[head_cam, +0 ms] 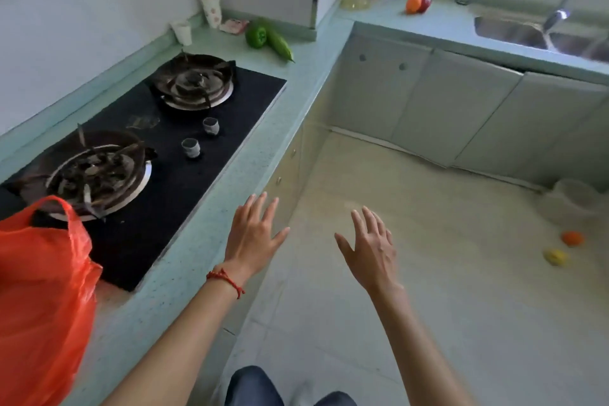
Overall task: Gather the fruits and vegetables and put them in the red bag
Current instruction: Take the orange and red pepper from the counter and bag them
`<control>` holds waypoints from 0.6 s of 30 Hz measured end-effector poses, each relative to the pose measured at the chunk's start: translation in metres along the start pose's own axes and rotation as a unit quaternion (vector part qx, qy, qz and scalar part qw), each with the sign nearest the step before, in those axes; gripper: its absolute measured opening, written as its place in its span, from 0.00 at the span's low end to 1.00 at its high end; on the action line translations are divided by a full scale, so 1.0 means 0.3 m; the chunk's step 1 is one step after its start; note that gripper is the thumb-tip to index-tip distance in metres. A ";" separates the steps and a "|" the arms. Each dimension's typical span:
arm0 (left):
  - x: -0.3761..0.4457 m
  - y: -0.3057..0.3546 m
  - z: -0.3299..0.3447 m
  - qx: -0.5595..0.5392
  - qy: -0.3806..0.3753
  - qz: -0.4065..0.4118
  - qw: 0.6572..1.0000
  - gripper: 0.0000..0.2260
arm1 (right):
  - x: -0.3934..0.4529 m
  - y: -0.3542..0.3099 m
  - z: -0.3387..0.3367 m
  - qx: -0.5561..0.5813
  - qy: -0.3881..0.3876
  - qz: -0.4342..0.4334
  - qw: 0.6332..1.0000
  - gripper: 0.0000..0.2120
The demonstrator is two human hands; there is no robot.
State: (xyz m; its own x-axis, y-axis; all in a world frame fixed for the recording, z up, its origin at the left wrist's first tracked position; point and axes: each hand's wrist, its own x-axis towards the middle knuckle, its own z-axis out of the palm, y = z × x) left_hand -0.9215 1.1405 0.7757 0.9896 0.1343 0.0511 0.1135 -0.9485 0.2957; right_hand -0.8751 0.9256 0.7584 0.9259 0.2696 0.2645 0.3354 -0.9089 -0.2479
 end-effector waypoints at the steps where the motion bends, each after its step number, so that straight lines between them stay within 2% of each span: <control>1: 0.016 0.042 0.016 -0.002 -0.006 0.013 1.000 0.36 | -0.015 0.044 -0.014 -0.007 0.004 0.018 1.000 0.25; 5: 0.073 0.186 0.061 -0.010 -0.032 0.061 0.998 0.34 | -0.058 0.189 -0.064 -0.025 0.013 0.084 0.996 0.24; 8: 0.117 0.253 0.078 -0.014 -0.040 0.095 0.995 0.37 | -0.075 0.259 -0.090 -0.036 0.017 0.119 0.992 0.26; 14: 0.236 0.291 0.099 -0.017 -0.058 0.131 0.990 0.31 | -0.031 0.315 -0.097 -0.043 0.017 0.164 0.985 0.28; 18: 0.331 0.279 0.094 -0.020 -0.062 0.140 0.988 0.29 | 0.045 0.320 -0.085 -0.049 0.016 0.163 0.985 0.28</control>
State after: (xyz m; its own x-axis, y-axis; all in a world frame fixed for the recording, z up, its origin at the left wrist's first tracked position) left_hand -0.8112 1.0663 0.7786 0.9851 -0.1711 0.0193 -0.1681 -0.9310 0.3240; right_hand -0.8348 0.8340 0.7620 0.9753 -0.0507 0.2152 0.0009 -0.9725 -0.2331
